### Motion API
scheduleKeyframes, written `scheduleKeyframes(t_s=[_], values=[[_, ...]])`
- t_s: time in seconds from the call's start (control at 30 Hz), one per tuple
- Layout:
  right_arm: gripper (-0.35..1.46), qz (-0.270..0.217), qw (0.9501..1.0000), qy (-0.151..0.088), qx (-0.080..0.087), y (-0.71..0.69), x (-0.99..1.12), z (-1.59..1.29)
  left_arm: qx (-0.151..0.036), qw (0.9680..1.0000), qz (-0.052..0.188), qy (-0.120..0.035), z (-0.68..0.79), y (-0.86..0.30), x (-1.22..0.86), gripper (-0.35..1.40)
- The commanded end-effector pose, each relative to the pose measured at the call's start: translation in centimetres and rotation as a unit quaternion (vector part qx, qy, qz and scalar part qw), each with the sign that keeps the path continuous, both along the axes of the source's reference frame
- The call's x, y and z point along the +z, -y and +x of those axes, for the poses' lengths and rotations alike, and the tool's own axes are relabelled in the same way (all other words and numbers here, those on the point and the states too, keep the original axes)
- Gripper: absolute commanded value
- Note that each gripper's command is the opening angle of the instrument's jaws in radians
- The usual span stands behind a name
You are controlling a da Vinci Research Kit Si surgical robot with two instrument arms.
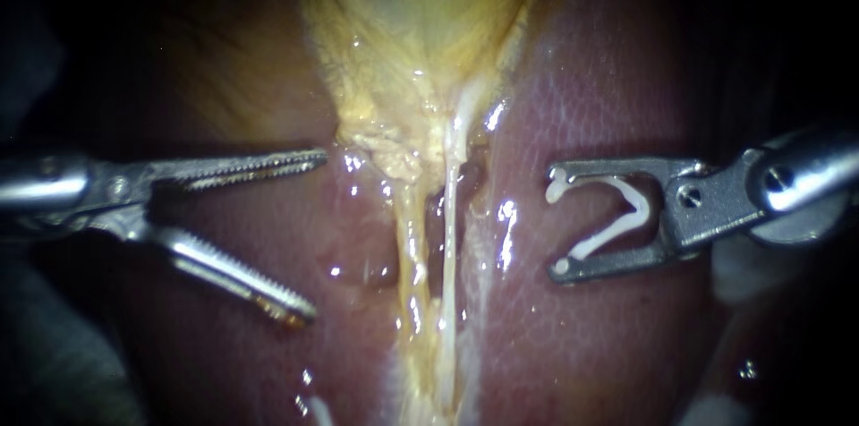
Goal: Grabbing gallbladder
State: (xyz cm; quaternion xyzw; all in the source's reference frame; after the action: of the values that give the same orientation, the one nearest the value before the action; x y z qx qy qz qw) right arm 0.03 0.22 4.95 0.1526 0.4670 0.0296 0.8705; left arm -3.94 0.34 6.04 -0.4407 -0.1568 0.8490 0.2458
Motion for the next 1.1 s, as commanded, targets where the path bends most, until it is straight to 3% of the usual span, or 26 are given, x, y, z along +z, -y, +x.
scheduleKeyframes(t_s=[0.03, 0.3, 0.43, 0.57, 0.7, 0.93, 1.1], values=[[0.50, 0.000, 1.0000, 0.000, 0.000, 0.00, 0.00, 0.00, 0.000, 1.0000, 0.000, 0.000, 0.00, 0.00, 0.00, 1.16], [0.50, 0.000, 1.0000, 0.000, 0.000, 0.00, 0.00, 0.00, 0.001, 1.0000, 0.002, 0.001, 0.02, -0.07, -0.01, 1.14], [0.50, 0.000, 1.0000, 0.000, 0.000, 0.00, 0.00, 0.00, 0.000, 1.0000, 0.005, -0.002, 0.03, -0.21, -0.03, 1.09], [0.50, 0.000, 1.0000, 0.000, 0.000, 0.00, 0.00, 0.00, 0.002, 0.9998, 0.010, -0.019, -0.01, -0.39, 0.01, 1.08], [0.50, 0.000, 1.0000, 0.000, 0.000, 0.00, 0.00, 0.01, 0.008, 0.9989, 0.023, -0.040, -0.09, -0.56, 0.11, 1.03], [0.50, 0.000, 1.0000, 0.000, 0.000, 0.00, 0.00, 0.01, 0.011, 0.9978, 0.030, -0.059, -0.32, -0.78, 0.31, 0.89], [0.50, 0.000, 1.0000, 0.000, 0.000, 0.00, 0.00, 0.00, 0.012, 0.9972, 0.032, -0.066, -0.46, -0.86, 0.41, 0.79]])
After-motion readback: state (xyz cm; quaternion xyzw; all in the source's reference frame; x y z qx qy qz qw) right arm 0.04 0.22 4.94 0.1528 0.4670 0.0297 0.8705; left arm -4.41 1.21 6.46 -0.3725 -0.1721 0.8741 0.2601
